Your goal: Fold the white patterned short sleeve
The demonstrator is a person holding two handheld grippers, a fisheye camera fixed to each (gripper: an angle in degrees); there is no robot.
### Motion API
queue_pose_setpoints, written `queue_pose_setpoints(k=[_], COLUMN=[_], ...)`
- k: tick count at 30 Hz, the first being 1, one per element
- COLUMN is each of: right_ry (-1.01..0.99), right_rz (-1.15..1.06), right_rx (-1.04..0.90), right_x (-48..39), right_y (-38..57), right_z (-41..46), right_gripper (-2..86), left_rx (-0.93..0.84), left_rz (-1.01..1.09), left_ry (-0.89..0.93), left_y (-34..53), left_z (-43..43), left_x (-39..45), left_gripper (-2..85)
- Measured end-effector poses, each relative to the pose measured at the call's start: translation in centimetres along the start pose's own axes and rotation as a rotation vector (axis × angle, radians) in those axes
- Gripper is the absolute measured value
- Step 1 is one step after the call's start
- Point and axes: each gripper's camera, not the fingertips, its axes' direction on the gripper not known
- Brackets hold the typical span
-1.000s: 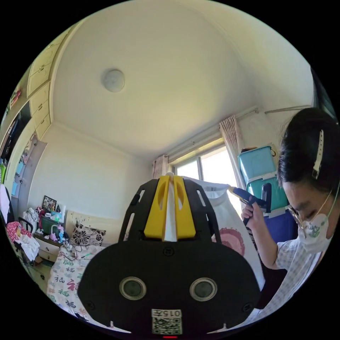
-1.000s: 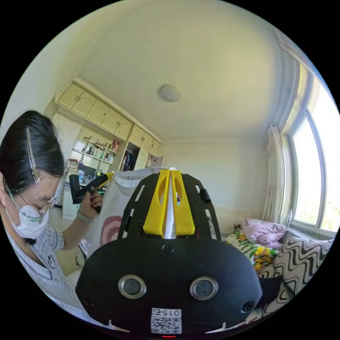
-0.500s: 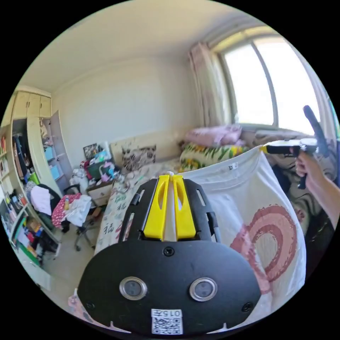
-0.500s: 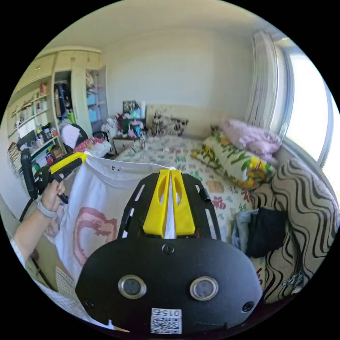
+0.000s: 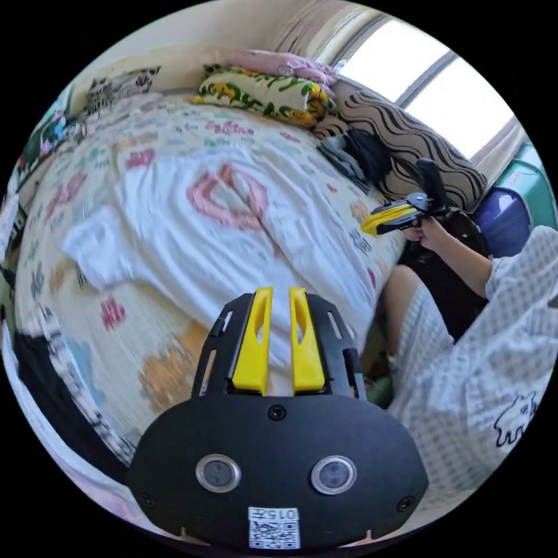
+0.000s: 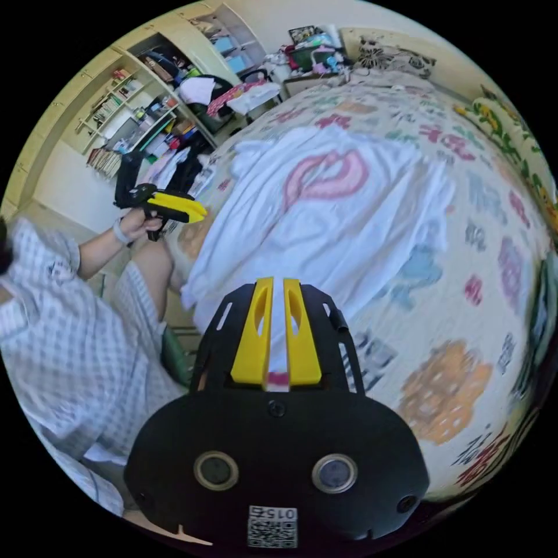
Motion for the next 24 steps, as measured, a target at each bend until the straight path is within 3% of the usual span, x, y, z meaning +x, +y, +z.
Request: queue_pose_setpoints(k=[3, 9, 12, 15, 21, 24], right_ry=[0.037, -0.005, -0.019, -0.08, 0.016, 0.044], right_rz=[0.116, 0.428, 0.45, 0.481, 0.522, 0.523], right_rx=[-0.105, -0.105, -0.113, -0.062, 0.115, 0.077], right_x=[-0.5, 4.8, 6.4, 8.0, 10.6, 12.4], right_y=[3.5, 4.6, 4.4, 5.5, 10.6, 11.7], right_z=[3.5, 5.7, 5.5, 2.8, -6.5, -7.9], right_gripper=[6.8, 6.1, 0.7, -0.6, -0.9, -0.5], left_rx=[-0.073, -0.143, -0.15, -0.139, -0.108, -0.145], left_rz=[-0.097, -0.316, -0.329, -0.334, -0.223, -0.23], left_ry=[-0.006, 0.019, -0.082, 0.024, -0.192, -0.291], left_y=[3.8, 3.5, 2.7, 2.6, 4.3, 4.8], left_z=[1.5, 5.8, 6.0, 4.4, -4.2, -5.6], left_x=[0.7, -2.1, -2.4, -3.4, -3.2, -4.6], left_gripper=[9.0, 10.0, 6.3, 2.0, 1.0, 2.5])
